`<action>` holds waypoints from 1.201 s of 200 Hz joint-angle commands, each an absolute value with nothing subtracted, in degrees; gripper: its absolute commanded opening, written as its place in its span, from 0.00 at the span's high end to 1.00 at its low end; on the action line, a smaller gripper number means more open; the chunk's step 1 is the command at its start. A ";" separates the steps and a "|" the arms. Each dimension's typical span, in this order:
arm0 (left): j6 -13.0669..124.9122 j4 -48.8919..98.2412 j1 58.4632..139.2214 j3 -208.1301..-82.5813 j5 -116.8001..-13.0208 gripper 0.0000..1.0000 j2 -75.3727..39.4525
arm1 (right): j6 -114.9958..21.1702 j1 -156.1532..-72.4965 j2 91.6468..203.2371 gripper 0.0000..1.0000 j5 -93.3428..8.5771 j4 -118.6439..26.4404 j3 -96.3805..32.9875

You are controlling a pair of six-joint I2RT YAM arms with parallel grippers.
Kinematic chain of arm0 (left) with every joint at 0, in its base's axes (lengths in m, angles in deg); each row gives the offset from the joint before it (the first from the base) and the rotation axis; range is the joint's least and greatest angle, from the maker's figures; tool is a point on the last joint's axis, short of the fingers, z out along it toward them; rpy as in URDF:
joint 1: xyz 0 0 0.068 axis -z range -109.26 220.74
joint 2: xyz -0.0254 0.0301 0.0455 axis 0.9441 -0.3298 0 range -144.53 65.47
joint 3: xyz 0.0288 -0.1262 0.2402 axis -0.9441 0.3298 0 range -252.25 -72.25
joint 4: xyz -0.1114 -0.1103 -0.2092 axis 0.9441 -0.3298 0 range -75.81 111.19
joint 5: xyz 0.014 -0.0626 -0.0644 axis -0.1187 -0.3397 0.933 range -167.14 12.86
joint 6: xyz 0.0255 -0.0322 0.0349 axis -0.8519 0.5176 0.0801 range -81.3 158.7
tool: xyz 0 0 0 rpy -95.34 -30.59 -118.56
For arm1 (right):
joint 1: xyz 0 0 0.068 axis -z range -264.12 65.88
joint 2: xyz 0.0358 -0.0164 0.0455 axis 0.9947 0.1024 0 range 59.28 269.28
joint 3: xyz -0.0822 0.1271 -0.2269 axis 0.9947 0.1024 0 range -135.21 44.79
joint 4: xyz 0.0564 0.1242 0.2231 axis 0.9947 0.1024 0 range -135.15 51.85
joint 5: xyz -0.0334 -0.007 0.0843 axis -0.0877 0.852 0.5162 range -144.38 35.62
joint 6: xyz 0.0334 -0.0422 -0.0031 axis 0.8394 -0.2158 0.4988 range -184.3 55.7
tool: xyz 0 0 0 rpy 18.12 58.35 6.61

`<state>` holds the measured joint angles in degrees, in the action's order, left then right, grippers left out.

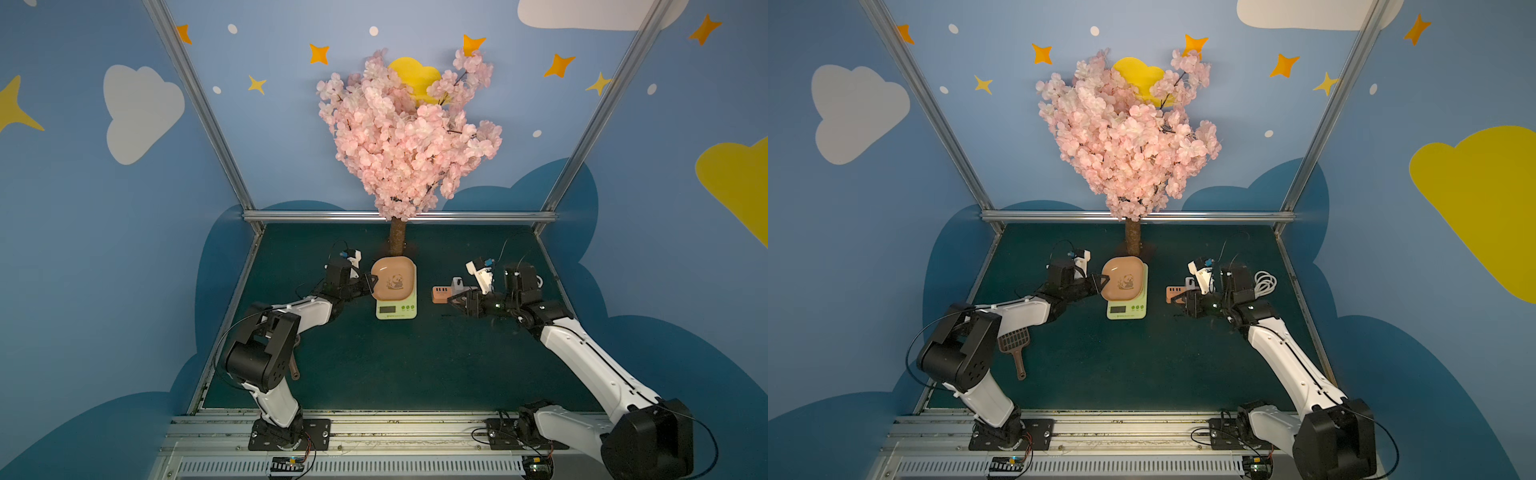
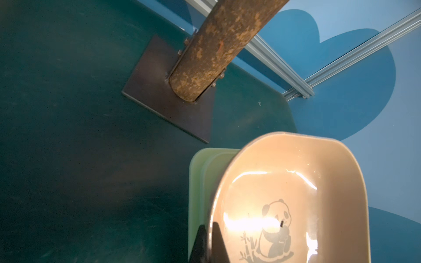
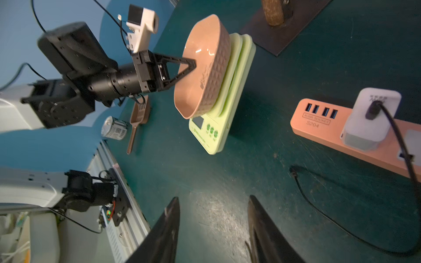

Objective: Charge the electronic scale
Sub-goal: Pick up the charging cable from the center of the board.

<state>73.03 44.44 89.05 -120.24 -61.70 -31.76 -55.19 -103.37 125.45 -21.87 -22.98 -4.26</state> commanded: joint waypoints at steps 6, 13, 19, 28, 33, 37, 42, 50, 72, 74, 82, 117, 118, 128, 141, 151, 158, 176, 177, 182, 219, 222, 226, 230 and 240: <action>69.58 43.76 87.91 -118.91 -59.41 0.97 -26.82 | -64.22 -106.23 128.31 0.53 -28.11 -13.88 -6.35; 69.16 43.45 87.63 -118.25 -59.02 0.97 -26.20 | -65.82 -107.26 129.83 0.53 -29.48 -12.36 -7.52; 68.99 43.43 87.21 -117.71 -58.59 0.97 -25.81 | -67.65 -108.16 131.37 0.52 -30.59 -10.44 -9.03; 68.94 43.44 86.78 -117.06 -57.68 0.97 -25.35 | -70.55 -109.17 133.90 0.52 -32.21 -7.52 -11.65; 68.85 43.74 86.52 -116.66 -57.07 0.97 -25.14 | -71.51 -109.62 135.26 0.52 -33.42 -6.04 -12.96; 68.85 44.00 86.37 -116.32 -56.66 0.97 -25.02 | -72.50 -110.05 136.39 0.52 -34.52 -5.03 -14.09; 68.74 44.29 86.26 -115.95 -56.13 0.97 -24.89 | -73.53 -110.54 137.94 0.51 -36.14 -3.54 -15.53; 68.55 44.69 86.19 -115.49 -55.37 0.97 -24.72 | -75.85 -111.25 140.28 0.51 -38.90 -1.51 -17.63; 68.57 46.24 86.12 -113.90 -54.14 0.97 -24.31 | -79.13 -111.91 146.32 0.50 -42.05 1.24 -22.30; 68.65 46.44 86.06 -113.78 -54.03 0.97 -24.30 | -79.50 -111.94 146.82 0.50 -42.18 1.54 -22.63; 68.91 46.96 86.04 -113.27 -53.69 0.97 -24.22 | -80.53 -112.42 149.40 0.50 -43.24 2.93 -24.35; 68.88 47.66 85.95 -111.98 -53.85 0.97 -24.27 | -86.23 -113.62 159.98 0.49 -51.50 9.38 -32.16; 68.87 47.65 85.90 -111.98 -53.85 0.97 -24.27 | -86.29 -113.59 160.30 0.49 -51.76 9.40 -32.27; 69.02 47.70 85.95 -111.95 -53.46 0.97 -24.24 | -86.88 -113.59 162.38 0.49 -52.81 10.25 -33.82; 69.23 47.69 85.95 -112.15 -53.17 0.97 -24.09 | -87.60 -113.60 163.78 0.49 -52.35 9.99 -34.51; 69.35 47.65 85.95 -112.13 -53.01 0.97 -23.96 | -88.03 -113.65 164.33 0.49 -51.44 9.31 -34.50; 69.41 47.67 85.95 -112.15 -52.86 0.97 -23.96 | -88.26 -113.82 164.67 0.49 -51.35 8.65 -34.25; 69.31 47.69 85.93 -111.99 -53.01 0.97 -23.74 | -88.20 -113.88 165.68 0.50 -51.96 7.44 -34.16; 69.30 47.71 85.90 -112.03 -53.08 0.97 -23.70 | -88.20 -113.94 165.70 0.50 -51.99 7.34 -34.15; 69.37 47.74 85.88 -111.98 -53.04 0.97 -23.66 | -88.18 -113.96 165.86 0.51 -52.16 6.81 -34.06; 69.50 47.85 85.86 -112.06 -52.65 0.97 -23.48 | -88.40 -113.95 166.59 0.54 -50.99 3.99 -33.52; 69.44 47.84 85.86 -112.07 -52.73 0.97 -23.49 | -88.38 -113.93 166.66 0.54 -50.92 3.87 -33.54; 69.45 47.90 85.86 -112.03 -52.72 0.97 -23.39 | -88.33 -113.92 166.83 0.55 -50.64 3.81 -33.52; 69.38 47.85 85.82 -112.06 -52.78 0.97 -23.34 | -88.24 -113.96 167.00 0.55 -50.40 3.79 -33.56; 69.29 47.81 85.85 -112.07 -52.79 0.97 -23.31 | -88.28 -113.96 167.36 0.56 -49.83 3.81 -33.60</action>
